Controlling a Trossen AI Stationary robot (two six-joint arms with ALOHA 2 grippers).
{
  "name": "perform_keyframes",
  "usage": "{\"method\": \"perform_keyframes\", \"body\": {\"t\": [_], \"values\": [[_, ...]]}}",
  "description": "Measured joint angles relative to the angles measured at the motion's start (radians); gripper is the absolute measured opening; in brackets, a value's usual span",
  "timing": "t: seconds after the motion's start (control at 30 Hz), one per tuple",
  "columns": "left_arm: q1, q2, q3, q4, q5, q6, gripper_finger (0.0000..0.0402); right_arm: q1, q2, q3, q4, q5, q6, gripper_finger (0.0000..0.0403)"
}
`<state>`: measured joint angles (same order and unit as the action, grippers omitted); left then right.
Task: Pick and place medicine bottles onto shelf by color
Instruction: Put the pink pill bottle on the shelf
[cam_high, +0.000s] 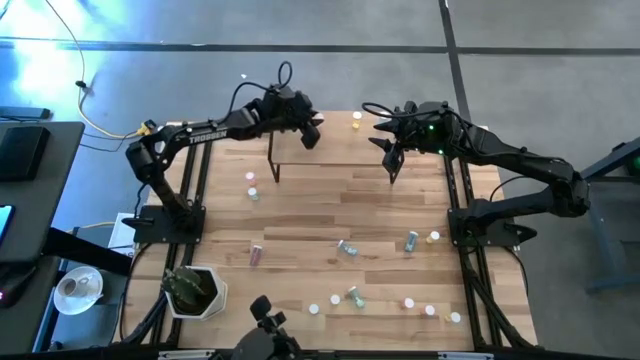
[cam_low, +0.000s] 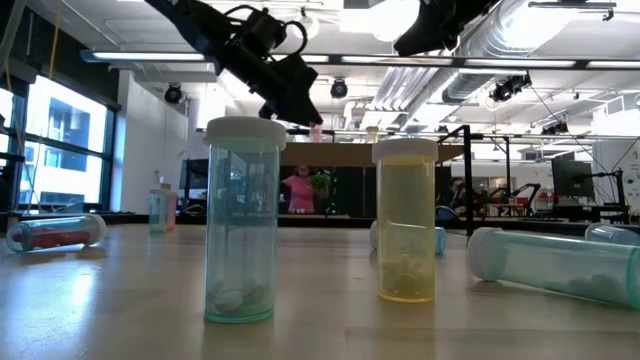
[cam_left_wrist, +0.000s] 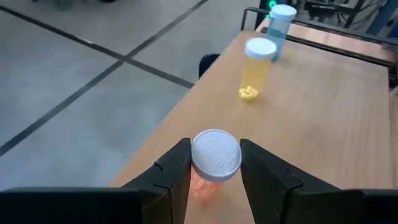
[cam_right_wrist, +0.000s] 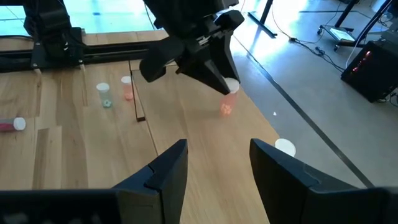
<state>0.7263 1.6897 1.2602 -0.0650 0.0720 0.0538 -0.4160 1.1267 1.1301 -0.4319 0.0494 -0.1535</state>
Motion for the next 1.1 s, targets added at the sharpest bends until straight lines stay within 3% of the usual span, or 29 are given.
{"method": "perform_keyframes", "body": {"t": [1.1], "values": [[-0.007,0.01,0.0,-0.018,-0.017,-0.017,0.0118,0.0,0.0,0.0,-0.005,0.0,0.016,0.0165]]}}
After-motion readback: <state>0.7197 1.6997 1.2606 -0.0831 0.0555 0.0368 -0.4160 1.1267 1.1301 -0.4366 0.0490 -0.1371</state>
